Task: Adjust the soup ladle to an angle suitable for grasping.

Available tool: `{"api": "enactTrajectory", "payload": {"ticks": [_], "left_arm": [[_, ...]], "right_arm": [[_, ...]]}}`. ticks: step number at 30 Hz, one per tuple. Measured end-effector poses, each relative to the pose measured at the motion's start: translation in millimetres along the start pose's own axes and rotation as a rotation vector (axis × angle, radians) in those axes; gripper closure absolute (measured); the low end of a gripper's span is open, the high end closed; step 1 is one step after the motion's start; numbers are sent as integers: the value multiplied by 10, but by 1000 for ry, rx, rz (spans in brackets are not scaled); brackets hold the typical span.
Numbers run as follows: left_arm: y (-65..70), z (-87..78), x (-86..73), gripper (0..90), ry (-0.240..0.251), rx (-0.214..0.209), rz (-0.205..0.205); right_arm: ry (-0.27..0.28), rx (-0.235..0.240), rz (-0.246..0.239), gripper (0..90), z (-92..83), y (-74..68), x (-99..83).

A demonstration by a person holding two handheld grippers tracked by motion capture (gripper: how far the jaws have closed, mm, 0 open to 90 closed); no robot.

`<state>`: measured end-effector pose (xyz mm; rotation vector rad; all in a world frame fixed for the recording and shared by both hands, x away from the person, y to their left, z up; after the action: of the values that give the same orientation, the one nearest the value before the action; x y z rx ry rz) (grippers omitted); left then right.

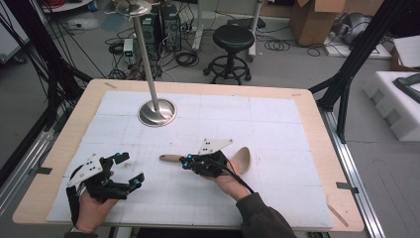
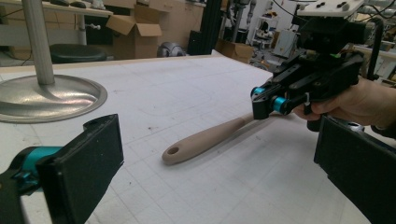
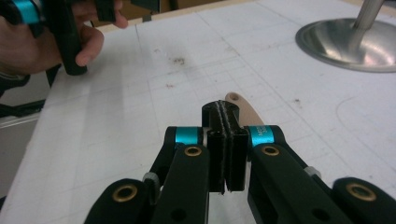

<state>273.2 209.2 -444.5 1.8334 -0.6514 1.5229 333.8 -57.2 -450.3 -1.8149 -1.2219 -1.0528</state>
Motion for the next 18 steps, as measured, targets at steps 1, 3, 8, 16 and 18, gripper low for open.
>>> {"api": "enactTrajectory", "payload": {"ticks": [1, 3, 8, 16, 18], "left_arm": [[1, 0, -1, 18, 0, 1, -1], [2, 0, 0, 18, 0, 1, -1], [0, -2, 0, 18, -1, 3, -1], [-10, -3, -6, 18, -8, 14, -4], [-11, -4, -5, 18, -7, 14, -2]], "right_arm": [[-16, -2, -1, 899, 37, 6, -21], [-25, -5, 1, 899, 55, 10, -32], [-65, -8, 4, 899, 163, 51, -86], [-95, -6, -5, 900, 278, 46, -79], [-117, -14, -9, 900, 314, 48, -73]]}}
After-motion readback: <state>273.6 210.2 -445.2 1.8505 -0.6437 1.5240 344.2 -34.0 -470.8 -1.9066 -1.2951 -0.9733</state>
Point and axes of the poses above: each handheld gripper's, and its own axes: z roughly forward along the jaws, x roughly out of its top, y roughly to its right, the point moved 4 cm from there along z, roughly forward along the jaws, and after that the axes turned 1 degree about x, right-handed, at the moved point
